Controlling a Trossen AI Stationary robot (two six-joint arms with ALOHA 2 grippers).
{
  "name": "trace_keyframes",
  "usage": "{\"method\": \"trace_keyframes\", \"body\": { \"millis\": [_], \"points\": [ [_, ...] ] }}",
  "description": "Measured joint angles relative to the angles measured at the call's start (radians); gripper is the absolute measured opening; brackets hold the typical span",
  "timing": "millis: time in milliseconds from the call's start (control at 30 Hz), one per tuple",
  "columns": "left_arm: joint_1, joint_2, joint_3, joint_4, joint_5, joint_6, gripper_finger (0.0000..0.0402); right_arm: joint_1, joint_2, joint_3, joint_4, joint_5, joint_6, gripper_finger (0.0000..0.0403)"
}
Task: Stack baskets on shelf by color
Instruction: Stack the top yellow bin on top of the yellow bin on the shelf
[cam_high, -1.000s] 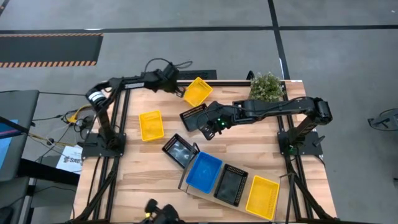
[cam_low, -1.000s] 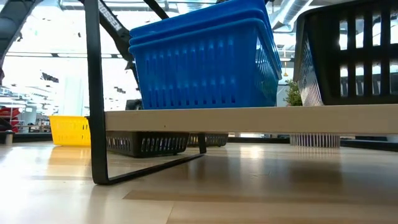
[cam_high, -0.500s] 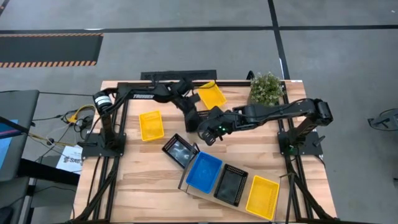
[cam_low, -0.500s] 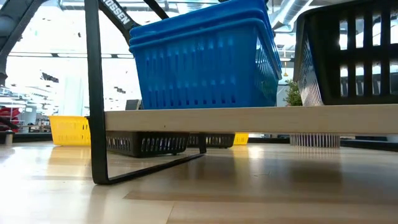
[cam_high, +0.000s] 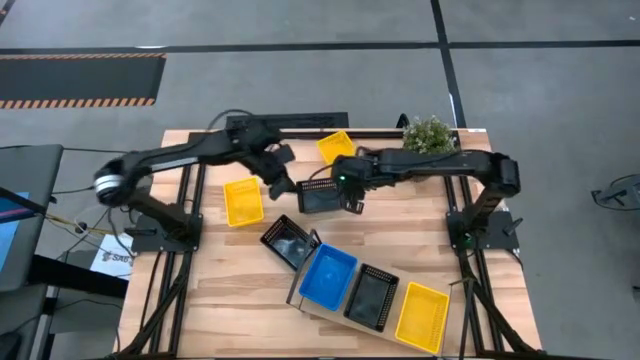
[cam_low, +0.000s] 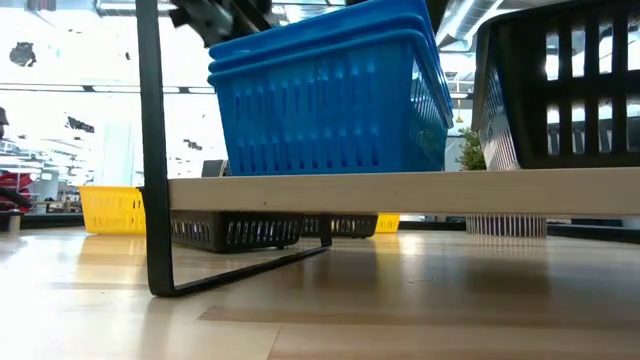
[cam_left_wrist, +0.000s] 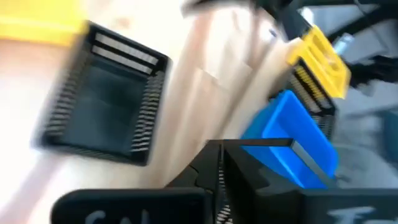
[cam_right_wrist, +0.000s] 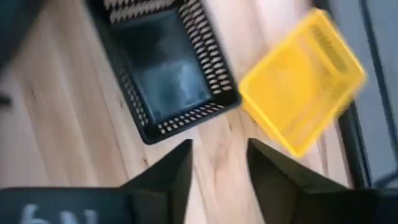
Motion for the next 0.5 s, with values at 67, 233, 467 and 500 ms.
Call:
{"method": "trace_keyframes", "body": {
  "millis": [67,233,467,500],
  "points": [
    [-0.01,-0.076,0.0,-0.033,-0.094,-0.002,0.002,-0.036,0.044,0.0,-0.004,-0.054,-0.086,0.0217],
    [-0.031,-0.246,0.0,-0.101,-0.293,-0.031,0.0082,-0.106,0.166,0.0,0.007,-0.093,-0.201,0.0268],
    [-0.031,-0.444,-0.001,-0.187,-0.426,-0.108,0.0168,-0.153,0.207,0.005,0.036,-0.082,-0.196,0.0262],
    [-0.031,-0.467,-0.001,-0.194,-0.433,-0.114,0.0176,-0.155,0.199,0.005,0.025,-0.091,-0.204,0.0261]
  ]
}}
